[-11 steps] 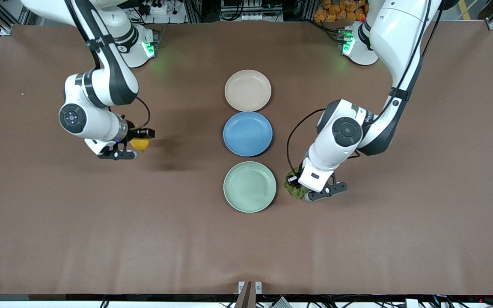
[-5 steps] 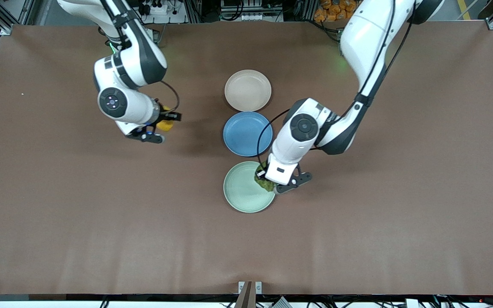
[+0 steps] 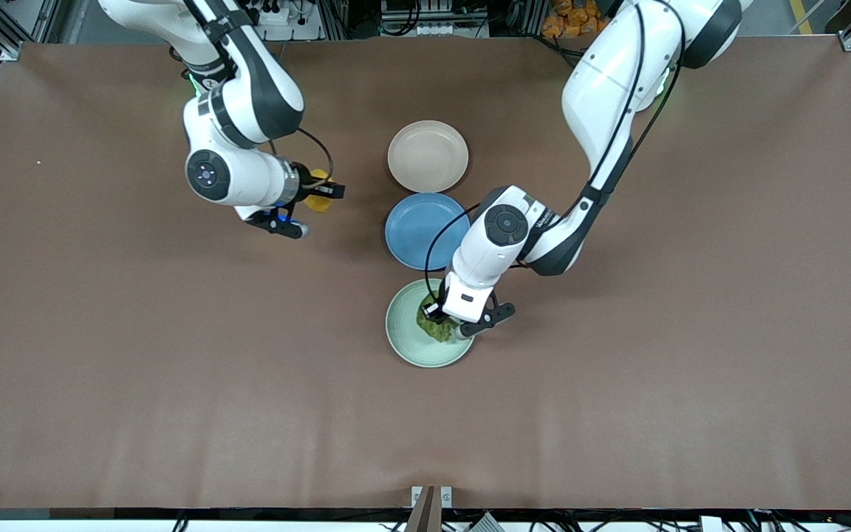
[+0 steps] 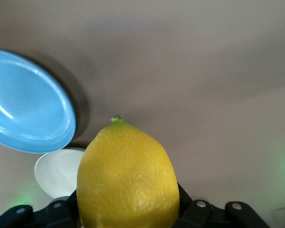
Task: Place lemon and lettuce in plates
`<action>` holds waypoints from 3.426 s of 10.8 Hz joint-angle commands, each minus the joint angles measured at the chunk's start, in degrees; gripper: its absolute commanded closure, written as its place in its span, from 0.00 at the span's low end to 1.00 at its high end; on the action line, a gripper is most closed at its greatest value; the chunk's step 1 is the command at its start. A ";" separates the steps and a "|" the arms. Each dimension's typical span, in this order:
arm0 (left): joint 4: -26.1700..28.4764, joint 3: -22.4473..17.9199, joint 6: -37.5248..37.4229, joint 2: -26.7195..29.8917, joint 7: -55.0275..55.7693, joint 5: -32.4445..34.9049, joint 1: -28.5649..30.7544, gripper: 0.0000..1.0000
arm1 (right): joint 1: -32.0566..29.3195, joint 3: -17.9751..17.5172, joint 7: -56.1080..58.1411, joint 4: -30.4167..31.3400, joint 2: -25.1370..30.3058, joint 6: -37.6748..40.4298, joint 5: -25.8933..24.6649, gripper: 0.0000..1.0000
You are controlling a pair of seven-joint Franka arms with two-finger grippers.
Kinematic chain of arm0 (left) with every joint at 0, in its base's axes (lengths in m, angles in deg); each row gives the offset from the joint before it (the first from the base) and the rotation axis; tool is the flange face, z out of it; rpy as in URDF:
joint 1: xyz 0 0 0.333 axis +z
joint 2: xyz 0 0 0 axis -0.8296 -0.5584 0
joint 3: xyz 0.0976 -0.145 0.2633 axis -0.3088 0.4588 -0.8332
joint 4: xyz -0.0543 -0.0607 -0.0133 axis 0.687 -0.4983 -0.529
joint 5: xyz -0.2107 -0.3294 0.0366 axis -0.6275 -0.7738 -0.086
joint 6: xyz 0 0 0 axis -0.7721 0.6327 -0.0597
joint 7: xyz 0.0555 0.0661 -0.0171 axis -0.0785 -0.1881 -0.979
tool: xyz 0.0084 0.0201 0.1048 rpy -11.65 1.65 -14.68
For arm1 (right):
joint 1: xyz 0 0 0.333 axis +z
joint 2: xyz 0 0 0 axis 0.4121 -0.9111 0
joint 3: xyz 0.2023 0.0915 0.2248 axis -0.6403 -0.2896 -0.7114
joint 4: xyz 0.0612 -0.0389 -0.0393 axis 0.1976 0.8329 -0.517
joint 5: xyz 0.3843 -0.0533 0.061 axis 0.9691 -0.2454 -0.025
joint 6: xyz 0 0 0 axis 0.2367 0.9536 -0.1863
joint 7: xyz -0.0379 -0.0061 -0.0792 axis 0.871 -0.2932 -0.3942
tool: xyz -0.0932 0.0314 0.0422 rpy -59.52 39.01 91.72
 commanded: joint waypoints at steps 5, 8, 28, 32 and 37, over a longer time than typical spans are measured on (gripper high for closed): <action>-1.67 -0.63 0.27 3.60 7.04 -1.41 0.95 0.00 | 20.65 0.32 -20.92 0.85 -5.77 -16.70 3.92 1.00; -1.41 -1.16 -10.17 10.36 3.54 0.61 3.68 0.00 | 27.87 0.40 -28.49 0.68 -8.05 -22.05 3.92 1.00; -1.76 -1.16 -53.08 37.01 -51.93 0.61 30.49 0.00 | 28.94 13.49 -25.00 -0.29 -12.81 -28.40 -3.44 0.00; -2.02 -0.98 -58.18 40.35 -52.02 0.61 31.02 0.00 | 28.07 18.85 -18.43 -0.29 -12.90 -27.79 -5.13 0.00; -1.93 -0.98 -61.88 43.95 -52.02 -0.44 31.64 0.00 | 18.07 19.13 -1.22 -1.25 -13.77 -28.31 -5.13 0.00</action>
